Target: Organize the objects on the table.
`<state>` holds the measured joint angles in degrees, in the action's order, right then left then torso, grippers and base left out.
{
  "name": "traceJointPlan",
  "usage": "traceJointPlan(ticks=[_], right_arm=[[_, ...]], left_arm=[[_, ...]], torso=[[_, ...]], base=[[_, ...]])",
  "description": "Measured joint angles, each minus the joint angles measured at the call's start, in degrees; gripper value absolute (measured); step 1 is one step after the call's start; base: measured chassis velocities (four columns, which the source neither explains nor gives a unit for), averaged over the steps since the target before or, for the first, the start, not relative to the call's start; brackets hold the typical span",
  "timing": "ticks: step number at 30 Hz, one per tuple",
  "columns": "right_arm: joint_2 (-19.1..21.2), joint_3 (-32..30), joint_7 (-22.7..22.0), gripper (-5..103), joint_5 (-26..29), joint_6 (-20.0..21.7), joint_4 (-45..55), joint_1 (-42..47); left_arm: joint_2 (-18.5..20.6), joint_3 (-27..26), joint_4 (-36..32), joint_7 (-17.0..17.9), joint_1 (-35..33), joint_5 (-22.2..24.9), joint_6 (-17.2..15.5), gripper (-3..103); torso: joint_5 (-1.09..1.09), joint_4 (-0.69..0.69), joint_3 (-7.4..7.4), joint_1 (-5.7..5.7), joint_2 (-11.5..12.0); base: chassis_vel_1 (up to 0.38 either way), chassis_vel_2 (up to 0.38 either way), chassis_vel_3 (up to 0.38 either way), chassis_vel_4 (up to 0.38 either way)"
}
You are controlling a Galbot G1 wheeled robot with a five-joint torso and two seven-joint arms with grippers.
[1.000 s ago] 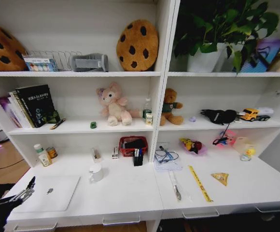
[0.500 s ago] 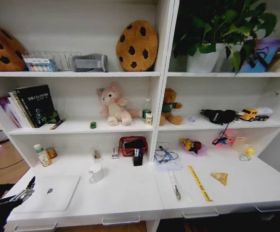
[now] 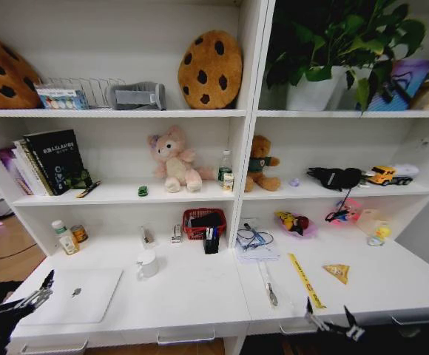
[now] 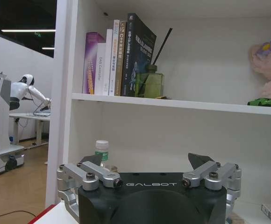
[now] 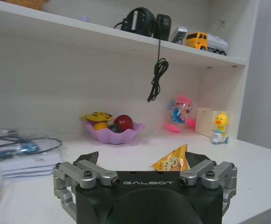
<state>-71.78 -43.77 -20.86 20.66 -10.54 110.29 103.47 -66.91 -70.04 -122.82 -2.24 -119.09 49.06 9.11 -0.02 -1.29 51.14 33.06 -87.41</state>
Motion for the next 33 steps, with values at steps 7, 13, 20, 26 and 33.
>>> traceJointPlan(ticks=[7, 13, 20, 26, 33], right_arm=[[8.0, -2.2, -0.6, 100, 6.5, 5.1, -9.5, -12.5], [13.8, 0.2, -1.2, 100, 10.1, 7.5, -20.4, -21.0], [15.3, 4.4, -0.9, 102, 11.1, 7.6, -27.8, -24.8], [15.3, 6.4, -1.2, 77, 11.2, 7.5, -30.9, -27.7], [15.2, 6.9, -1.5, 55, 11.1, 7.2, -31.5, -28.3]], left_arm=[[0.0, 0.0, 0.0, 0.0, 0.0, 0.0, 0.0, 100], [0.0, 0.0, 0.0, 0.0, 0.0, 0.0, 0.0, 100], [0.0, 0.0, 0.0, 0.0, 0.0, 0.0, 0.0, 100], [0.0, 0.0, 0.0, 0.0, 0.0, 0.0, 0.0, 100], [0.0, 0.0, 0.0, 0.0, 0.0, 0.0, 0.0, 100]], torso=[[0.01, -0.01, 0.00, 0.00, 0.0], [0.01, -0.01, 0.01, 0.01, 0.0], [0.01, -0.01, 0.00, 0.01, 0.0], [0.02, 0.00, 0.00, 0.01, 0.0], [0.02, -0.01, -0.01, 0.01, 0.0]], base=[[0.000, 0.000, 0.000, 0.000], [0.000, 0.000, 0.000, 0.000], [0.000, 0.000, 0.000, 0.000], [0.000, 0.000, 0.000, 0.000], [0.000, 0.000, 0.000, 0.000]])
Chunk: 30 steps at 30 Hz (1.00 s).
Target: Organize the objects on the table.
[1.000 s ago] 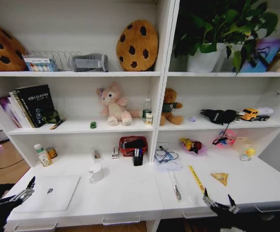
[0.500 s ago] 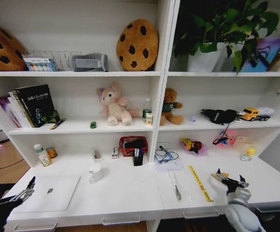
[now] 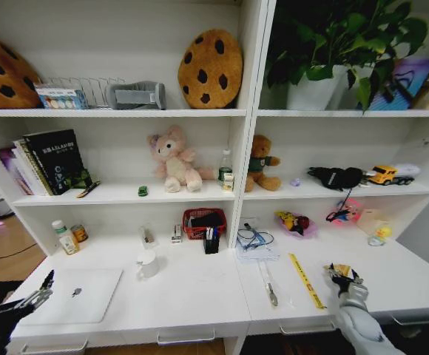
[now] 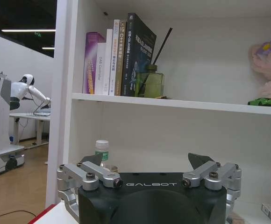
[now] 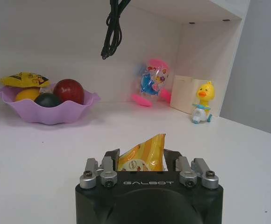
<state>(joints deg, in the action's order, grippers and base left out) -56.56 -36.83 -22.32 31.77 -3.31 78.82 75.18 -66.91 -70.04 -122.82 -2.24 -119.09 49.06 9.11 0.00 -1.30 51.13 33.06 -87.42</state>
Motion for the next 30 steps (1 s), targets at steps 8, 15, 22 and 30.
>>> traceJointPlan(ticks=[8, 15, 22, 30], right_arm=[[-0.1, 0.1, -0.1, 22, -0.3, -0.8, -0.1, 0.4], [0.0, 0.3, 0.0, 6, -1.1, -0.9, 1.2, -0.6], [0.8, 3.2, 0.0, 3, -1.1, -0.8, 0.6, -7.8], [0.7, 12.0, 0.8, 3, -2.2, -1.6, -12.9, -26.3]], left_arm=[[0.0, 0.0, 0.0, 0.0, 0.0, 0.0, 0.0, 100], [0.0, 0.0, 0.0, 0.0, 0.0, 0.0, 0.0, 100], [0.0, 0.0, 0.0, 0.0, 0.0, 0.0, 0.0, 100], [0.0, 0.0, 0.0, 0.0, 0.0, 0.0, 0.0, 100]], torso=[[0.00, -0.01, 0.00, -0.01, 0.0], [-0.01, -0.01, 0.00, -0.01, 0.0], [0.01, -0.01, 0.00, -0.01, 0.0], [-0.02, -0.02, 0.01, -0.01, 0.0]], base=[[0.000, 0.000, 0.000, 0.000], [0.000, 0.000, 0.000, 0.000], [0.000, 0.000, 0.000, 0.000], [0.000, 0.000, 0.000, 0.000]])
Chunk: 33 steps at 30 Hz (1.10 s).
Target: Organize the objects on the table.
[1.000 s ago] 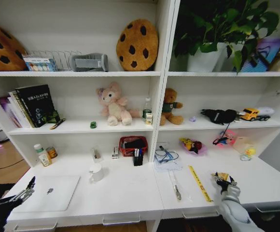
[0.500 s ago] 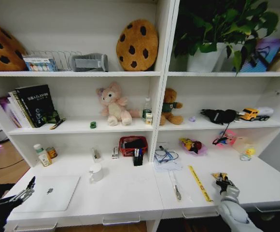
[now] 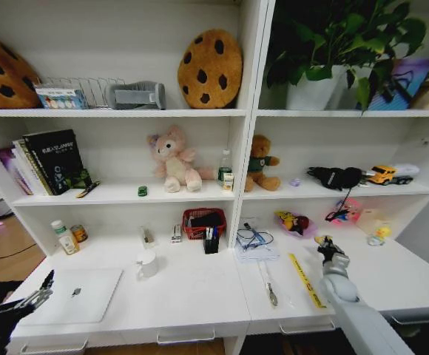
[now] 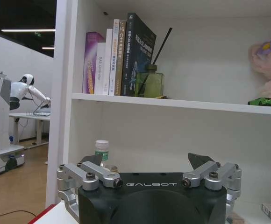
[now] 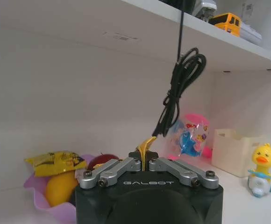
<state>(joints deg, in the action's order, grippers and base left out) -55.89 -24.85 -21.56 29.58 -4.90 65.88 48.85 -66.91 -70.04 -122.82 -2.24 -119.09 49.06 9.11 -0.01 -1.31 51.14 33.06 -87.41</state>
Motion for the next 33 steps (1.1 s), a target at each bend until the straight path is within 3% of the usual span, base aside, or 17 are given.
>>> traceJointPlan(ticks=[5, 9, 16, 17, 19, 23, 24, 27, 31, 32, 33], right_arm=[[-2.0, 5.7, 1.9, 3, -2.1, -2.0, -12.5, -13.1], [-3.3, 7.9, 3.2, 2, -2.9, -2.8, -17.9, -17.1], [-4.5, 7.6, 3.7, 28, -4.8, -3.6, -20.6, -17.7], [-4.5, 7.6, 3.7, 28, -4.8, -3.6, -20.6, -17.7], [-4.0, 7.5, 3.7, 33, -4.5, -3.7, -20.0, -16.9], [-1.9, 6.5, 3.6, 55, -3.1, -3.9, -16.5, -14.5], [-1.9, 6.5, 3.6, 55, -3.1, -3.9, -16.5, -14.5], [-0.3, 5.4, 3.0, 71, -2.4, -3.3, -8.8, -9.7], [0.8, 3.9, 2.4, 77, -2.1, -2.1, -0.2, -2.9], [1.2, 3.1, 2.1, 88, -1.9, -1.3, 4.4, 1.0], [1.5, 2.4, 2.0, 88, -1.9, -1.0, 7.8, 3.9]], left_arm=[[0.0, 0.0, 0.0, 0.0, 0.0, 0.0, 0.0, 100], [0.0, 0.0, 0.0, 0.0, 0.0, 0.0, 0.0, 100], [0.0, 0.0, 0.0, 0.0, 0.0, 0.0, 0.0, 100], [0.0, 0.0, 0.0, 0.0, 0.0, 0.0, 0.0, 100], [0.0, 0.0, 0.0, 0.0, 0.0, 0.0, 0.0, 100], [0.0, 0.0, 0.0, 0.0, 0.0, 0.0, 0.0, 100], [0.0, 0.0, 0.0, 0.0, 0.0, 0.0, 0.0, 100], [0.0, 0.0, 0.0, 0.0, 0.0, 0.0, 0.0, 100], [0.0, 0.0, 0.0, 0.0, 0.0, 0.0, 0.0, 100], [0.0, 0.0, 0.0, 0.0, 0.0, 0.0, 0.0, 100], [0.0, 0.0, 0.0, 0.0, 0.0, 0.0, 0.0, 100]], torso=[[0.04, 0.04, 0.00, 0.00, 0.0], [0.01, 0.04, 0.00, 0.01, 0.0], [0.03, 0.03, -0.01, 0.00, 0.0], [0.03, 0.03, -0.01, 0.00, 0.0], [0.00, 0.02, 0.00, 0.00, 0.0], [0.01, 0.00, -0.01, 0.00, 0.0], [0.01, 0.00, -0.01, 0.00, 0.0], [0.04, 0.03, -0.01, 0.00, 0.0], [0.01, 0.02, -0.01, 0.00, 0.0], [-0.01, 0.00, -0.01, 0.00, 0.0], [-0.01, 0.00, -0.01, 0.00, 0.0]], base=[[0.000, 0.000, 0.000, 0.000], [0.000, 0.000, 0.000, 0.000], [0.000, 0.000, 0.000, 0.000], [0.000, 0.000, 0.000, 0.000], [0.000, 0.000, 0.000, 0.000], [0.000, 0.000, 0.000, 0.000], [0.000, 0.000, 0.000, 0.000], [0.000, 0.000, 0.000, 0.000], [0.000, 0.000, 0.000, 0.000], [0.000, 0.000, 0.000, 0.000], [0.000, 0.000, 0.000, 0.000]])
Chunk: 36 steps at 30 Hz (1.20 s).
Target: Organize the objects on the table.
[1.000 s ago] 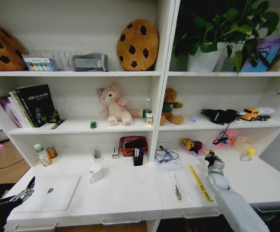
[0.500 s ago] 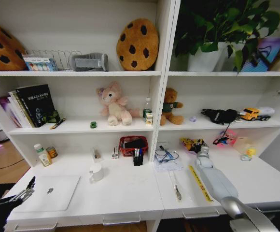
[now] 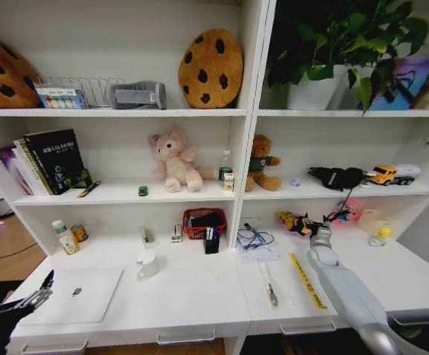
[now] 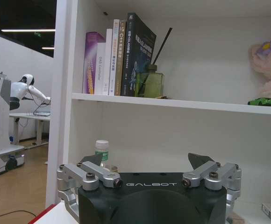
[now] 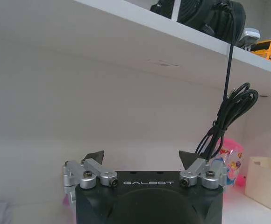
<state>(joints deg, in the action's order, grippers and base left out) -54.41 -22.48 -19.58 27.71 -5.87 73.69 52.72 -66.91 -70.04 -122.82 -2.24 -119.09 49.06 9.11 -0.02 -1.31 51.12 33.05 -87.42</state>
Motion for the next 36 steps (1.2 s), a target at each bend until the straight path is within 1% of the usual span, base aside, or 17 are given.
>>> traceJointPlan(ticks=[1, 2, 3, 4, 6, 7, 9, 10, 12, 14, 17, 18, 21, 22, 23, 28, 36], right_arm=[[0.0, 0.0, 0.0, 88, 0.0, 0.0, 0.0, 0.0], [0.4, -1.3, 0.1, 97, -0.2, 0.2, 4.8, 4.3], [0.5, -2.8, 0.4, 99, -1.4, 0.1, 8.7, 8.3], [0.5, -2.8, 0.4, 99, -1.4, 0.1, 8.7, 8.3], [0.3, -5.6, 1.2, 100, -5.0, -0.7, 15.8, 16.2], [0.3, -5.6, 1.2, 100, -5.0, -0.7, 15.8, 16.2], [-0.3, -8.3, 2.0, 100, -5.2, -0.8, 23.5, 23.6], [-0.3, -8.3, 2.0, 100, -5.2, -0.8, 23.5, 23.6], [-1.4, -11.2, 2.4, 100, -5.6, -0.9, 30.9, 30.2], [-1.9, -12.0, 2.5, 100, -5.9, -0.9, 33.3, 32.3], [-4.7, -14.3, 2.6, 100, -7.3, -0.9, 40.8, 40.0], [-4.7, -14.3, 2.6, 100, -7.3, -0.9, 40.8, 40.0], [-9.2, -16.3, 3.1, 100, -10.4, -2.4, 46.4, 48.1], [-9.2, -16.3, 3.1, 100, -10.4, -2.4, 46.4, 48.1], [-10.9, -17.2, 3.4, 100, -11.2, -3.4, 48.0, 51.2], [-12.8, -19.5, 4.4, 100, -12.8, -6.2, 49.5, 55.7], [-13.5, -20.7, 5.0, 100, -11.1, -6.6, 49.8, 55.8]], left_arm=[[0.0, 0.0, 0.0, 0.0, 0.0, 0.0, 0.0, 100], [0.0, 0.0, 0.0, 0.0, 0.0, 0.0, 0.0, 100], [0.0, 0.0, 0.0, 0.0, 0.0, 0.0, 0.0, 100], [0.0, 0.0, 0.0, 0.0, 0.0, 0.0, 0.0, 100], [0.0, 0.0, 0.0, 0.0, 0.0, 0.0, 0.0, 100], [0.0, 0.0, 0.0, 0.0, 0.0, 0.0, 0.0, 100], [0.0, 0.0, 0.0, 0.0, 0.0, 0.0, 0.0, 100], [0.0, 0.0, 0.0, 0.0, 0.0, 0.0, 0.0, 100], [0.0, 0.0, 0.0, 0.0, 0.0, 0.0, 0.0, 100], [0.0, 0.0, 0.0, 0.0, 0.0, 0.0, 0.0, 100], [0.0, 0.0, 0.0, 0.0, 0.0, 0.0, 0.0, 100], [0.0, 0.0, 0.0, 0.0, 0.0, 0.0, 0.0, 100], [0.0, 0.0, 0.0, 0.0, 0.0, 0.0, 0.0, 100], [0.0, 0.0, 0.0, 0.0, 0.0, 0.0, 0.0, 100], [0.0, 0.0, 0.0, 0.0, 0.0, 0.0, 0.0, 100], [0.0, 0.0, 0.0, 0.0, 0.0, 0.0, 0.0, 100], [0.0, 0.0, 0.0, 0.0, 0.0, 0.0, 0.0, 100]], torso=[[0.00, 0.00, 0.00, 0.00, 0.0], [0.04, 0.01, 0.00, -0.01, 0.0], [0.04, 0.02, -0.01, -0.01, 0.0], [0.04, 0.02, -0.01, -0.01, 0.0], [0.02, 0.01, 0.00, -0.01, 0.0], [0.02, 0.01, 0.00, -0.01, 0.0], [0.03, 0.00, -0.01, -0.01, 0.0], [0.03, 0.00, -0.01, -0.01, 0.0], [0.03, 0.01, -0.01, -0.01, 0.0], [0.04, 0.02, -0.01, -0.01, 0.0], [0.03, 0.02, 0.00, -0.01, 0.0], [0.03, 0.02, 0.00, -0.01, 0.0], [0.03, 0.01, -0.01, -0.01, 0.0], [0.03, 0.01, -0.01, -0.01, 0.0], [0.04, 0.00, -0.01, -0.02, 0.0], [0.03, 0.02, 0.00, -0.01, 0.0], [0.02, 0.02, 0.00, 0.00, 0.0]], base=[[0.000, 0.000, 0.000, 0.000], [0.000, 0.000, 0.000, 0.000], [0.000, 0.000, 0.000, 0.000], [0.000, 0.000, 0.000, 0.000], [0.000, 0.000, 0.000, 0.000], [0.000, 0.000, 0.000, 0.000], [0.000, 0.000, 0.000, 0.000], [0.000, 0.000, 0.000, 0.000], [0.000, 0.000, 0.000, 0.000], [0.000, 0.000, 0.000, 0.000], [0.000, 0.000, 0.000, 0.000], [0.000, 0.000, 0.000, 0.000], [0.000, 0.000, 0.000, 0.000], [0.000, 0.000, 0.000, 0.000], [0.000, 0.000, 0.000, 0.000], [0.000, 0.000, 0.000, 0.000], [0.000, 0.000, 0.000, 0.000]])
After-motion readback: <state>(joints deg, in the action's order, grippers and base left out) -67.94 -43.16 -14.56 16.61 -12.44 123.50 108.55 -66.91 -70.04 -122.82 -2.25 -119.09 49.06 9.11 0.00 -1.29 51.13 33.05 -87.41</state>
